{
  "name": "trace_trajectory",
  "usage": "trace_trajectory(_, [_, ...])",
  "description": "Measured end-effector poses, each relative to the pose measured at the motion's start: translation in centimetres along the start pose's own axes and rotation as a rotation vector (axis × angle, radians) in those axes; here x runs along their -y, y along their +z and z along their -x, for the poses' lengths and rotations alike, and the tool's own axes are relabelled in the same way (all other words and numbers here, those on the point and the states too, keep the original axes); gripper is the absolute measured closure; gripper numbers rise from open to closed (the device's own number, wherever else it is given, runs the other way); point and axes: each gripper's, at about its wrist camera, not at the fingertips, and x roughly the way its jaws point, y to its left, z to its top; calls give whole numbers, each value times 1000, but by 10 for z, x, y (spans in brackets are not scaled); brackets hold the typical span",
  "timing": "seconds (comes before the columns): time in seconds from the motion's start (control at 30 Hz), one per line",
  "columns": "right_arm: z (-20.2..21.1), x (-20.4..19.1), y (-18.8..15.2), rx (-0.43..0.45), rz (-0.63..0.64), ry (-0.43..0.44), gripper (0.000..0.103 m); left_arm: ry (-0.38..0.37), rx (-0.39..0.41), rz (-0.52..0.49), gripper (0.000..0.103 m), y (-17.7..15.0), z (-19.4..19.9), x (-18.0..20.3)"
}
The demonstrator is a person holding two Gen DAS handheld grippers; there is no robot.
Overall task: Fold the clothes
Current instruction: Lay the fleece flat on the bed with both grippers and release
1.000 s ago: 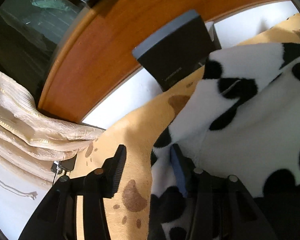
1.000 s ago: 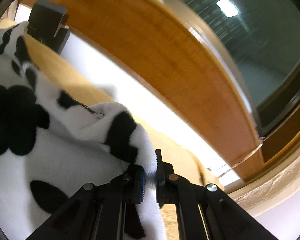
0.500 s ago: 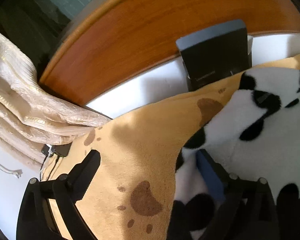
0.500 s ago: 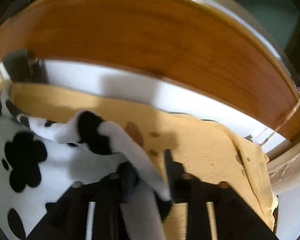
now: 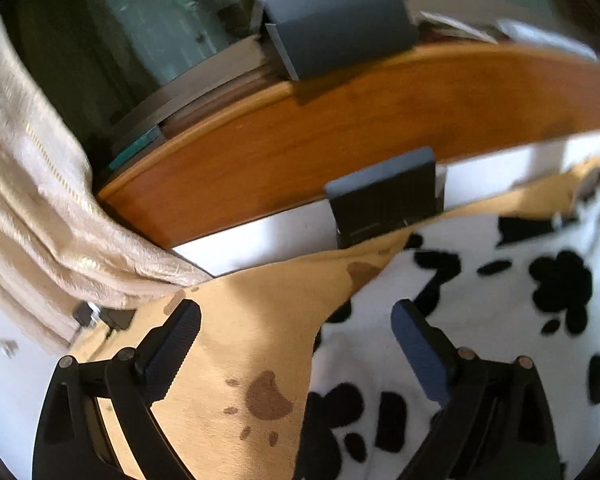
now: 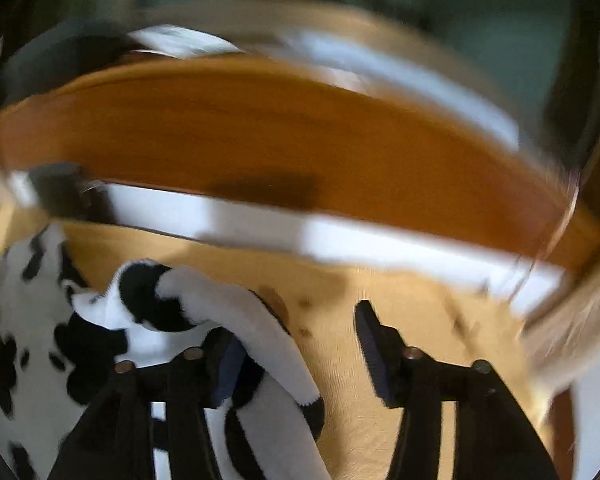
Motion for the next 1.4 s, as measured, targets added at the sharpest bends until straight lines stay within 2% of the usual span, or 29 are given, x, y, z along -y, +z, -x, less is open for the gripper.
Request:
trace_trajectory(0.1, [-22,36,-8,-115,-170,101,44,74,-26,-99,5,-7,-11,15])
trace_trajectory(0.13, [-20,41,-11,-108,-177,110,44,82,-41,-108,5,-10,-17,17])
trace_trajectory(0.2, [-4,41,-18,-34,-125,95,44,70,-68,-91,5,-14,-26,16])
trace_trajectory(0.33, [35,33,-26,116,-20,66,44,-10,-71,0,5,-13,-21,5])
trace_trajectory(0.4, [47,22,-24,139,44,126,44,-75,-48,29,5,-8,-10,3])
trace_trajectory(0.43, [50,14,-23,130,81,173,44,-120,-36,38,5,-5,-3,3])
trace_trajectory(0.53, [36,-20,-23,11,178,298,44,-269,-19,38,5,3,12,12])
trace_trajectory(0.6, [29,-40,-33,-37,204,279,44,-334,-19,7,4,8,13,25])
trace_trajectory(0.67, [15,-48,-27,-65,192,258,44,-379,-25,-21,4,12,10,38])
trace_trajectory(0.8, [-14,-55,-8,-83,115,192,44,-311,-99,-27,4,19,-26,52])
trace_trajectory(0.93, [-41,-45,-2,-128,74,163,44,-336,-166,100,1,11,-62,39])
trace_trajectory(1.07, [-43,-50,-10,-77,124,127,43,-401,-184,198,0,4,-71,23])
trace_trajectory(1.3, [-41,-45,-16,-50,123,111,41,-395,-175,200,0,3,-62,32])
trace_trajectory(1.4, [-42,-41,-18,-44,106,92,31,-398,-174,205,0,3,-62,32])
